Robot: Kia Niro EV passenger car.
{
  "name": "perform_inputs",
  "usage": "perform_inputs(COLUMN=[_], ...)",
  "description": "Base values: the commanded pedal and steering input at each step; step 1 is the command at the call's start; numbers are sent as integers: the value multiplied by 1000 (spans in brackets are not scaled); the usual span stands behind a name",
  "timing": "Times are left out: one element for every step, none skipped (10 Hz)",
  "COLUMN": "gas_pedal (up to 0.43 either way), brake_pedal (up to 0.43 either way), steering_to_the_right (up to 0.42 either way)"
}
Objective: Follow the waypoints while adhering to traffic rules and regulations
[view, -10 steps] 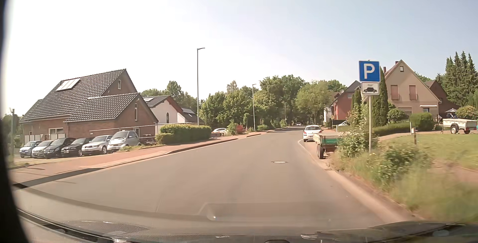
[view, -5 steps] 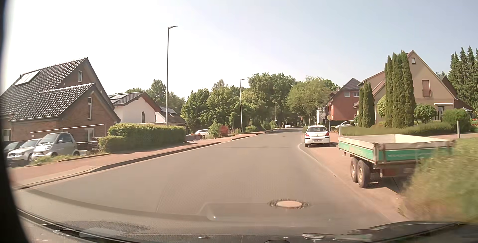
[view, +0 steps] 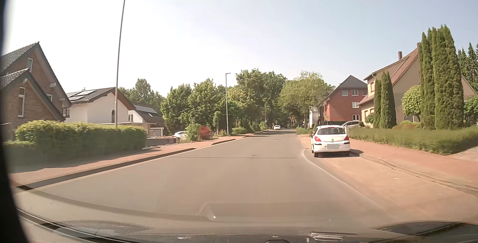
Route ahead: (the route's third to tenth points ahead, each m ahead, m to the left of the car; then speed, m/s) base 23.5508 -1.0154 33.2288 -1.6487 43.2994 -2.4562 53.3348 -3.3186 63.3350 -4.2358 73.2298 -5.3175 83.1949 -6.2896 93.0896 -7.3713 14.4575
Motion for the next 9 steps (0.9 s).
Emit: perform_inputs(gas_pedal=[197,197,197,197,197,197,209,209,209], brake_pedal=[0,0,0,0,0,0,0,0,0], steering_to_the_right=[23,23,24,24,24,25,25,25,25])
